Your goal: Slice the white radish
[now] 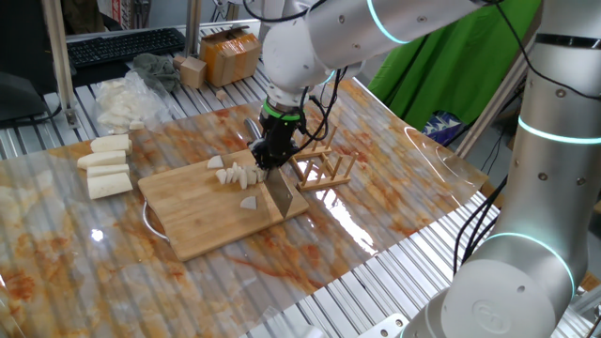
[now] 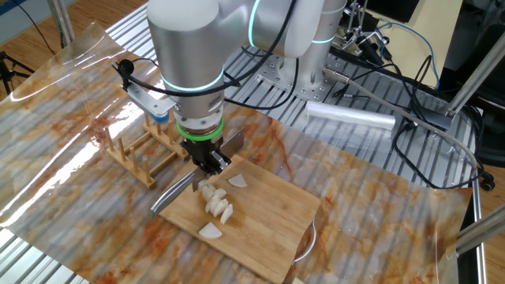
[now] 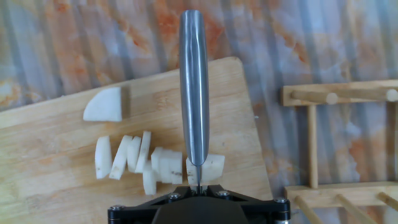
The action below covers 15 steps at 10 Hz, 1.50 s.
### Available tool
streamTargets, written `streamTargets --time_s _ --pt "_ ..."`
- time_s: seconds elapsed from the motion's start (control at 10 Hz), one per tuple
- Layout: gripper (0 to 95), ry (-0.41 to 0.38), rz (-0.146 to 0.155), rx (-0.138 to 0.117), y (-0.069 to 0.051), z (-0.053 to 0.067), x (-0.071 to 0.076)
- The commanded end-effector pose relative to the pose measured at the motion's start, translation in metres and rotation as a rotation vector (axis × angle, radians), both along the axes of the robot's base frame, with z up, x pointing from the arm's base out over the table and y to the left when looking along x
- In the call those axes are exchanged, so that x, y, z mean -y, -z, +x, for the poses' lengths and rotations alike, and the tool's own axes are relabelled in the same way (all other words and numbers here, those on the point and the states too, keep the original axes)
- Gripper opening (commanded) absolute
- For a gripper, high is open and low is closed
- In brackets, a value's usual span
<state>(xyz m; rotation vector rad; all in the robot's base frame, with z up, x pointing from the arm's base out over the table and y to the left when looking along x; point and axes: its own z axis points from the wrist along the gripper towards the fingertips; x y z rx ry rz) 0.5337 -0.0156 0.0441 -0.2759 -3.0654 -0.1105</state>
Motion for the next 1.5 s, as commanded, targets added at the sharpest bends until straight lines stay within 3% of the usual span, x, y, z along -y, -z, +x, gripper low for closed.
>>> streamTargets --time_s 0.1,0.2,0.3,0.5,1.1,1.5 --pt "0.0 0.006 0.005 0.023 0.014 0.001 -0.002" --pt "0.0 0.003 0.001 0.025 0.020 0.000 -0.003" --pt "0.0 0.003 -0.002 0.020 0.011 -0.001 -0.002" --pt "0.0 0.019 0.004 -0.023 -0.008 -0.001 -0.002" --pt "0.0 0.007 -0.024 -0.039 -0.030 -0.007 -0.002" --pt "0.0 -0.007 -0.041 -0.032 -0.030 -0.007 0.004"
